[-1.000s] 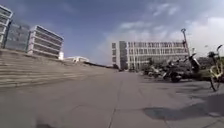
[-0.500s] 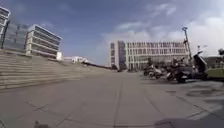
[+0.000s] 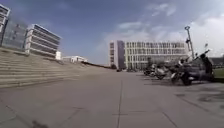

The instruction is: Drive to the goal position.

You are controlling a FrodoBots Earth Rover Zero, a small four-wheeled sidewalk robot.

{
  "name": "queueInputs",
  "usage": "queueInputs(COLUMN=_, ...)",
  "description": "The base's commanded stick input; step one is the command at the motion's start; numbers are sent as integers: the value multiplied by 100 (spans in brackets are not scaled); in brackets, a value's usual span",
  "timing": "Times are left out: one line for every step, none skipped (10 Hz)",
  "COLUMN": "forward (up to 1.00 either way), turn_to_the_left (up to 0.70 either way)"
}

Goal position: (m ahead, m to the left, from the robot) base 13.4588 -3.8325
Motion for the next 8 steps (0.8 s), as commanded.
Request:
queueInputs(forward=85, turn_to_the_left=-16)
queueInputs(forward=85, turn_to_the_left=0)
queueInputs(forward=85, turn_to_the_left=0)
queueInputs(forward=85, turn_to_the_left=0)
queueInputs(forward=85, turn_to_the_left=0)
queueInputs(forward=85, turn_to_the_left=0)
queueInputs(forward=85, turn_to_the_left=0)
queueInputs(forward=85, turn_to_the_left=0)
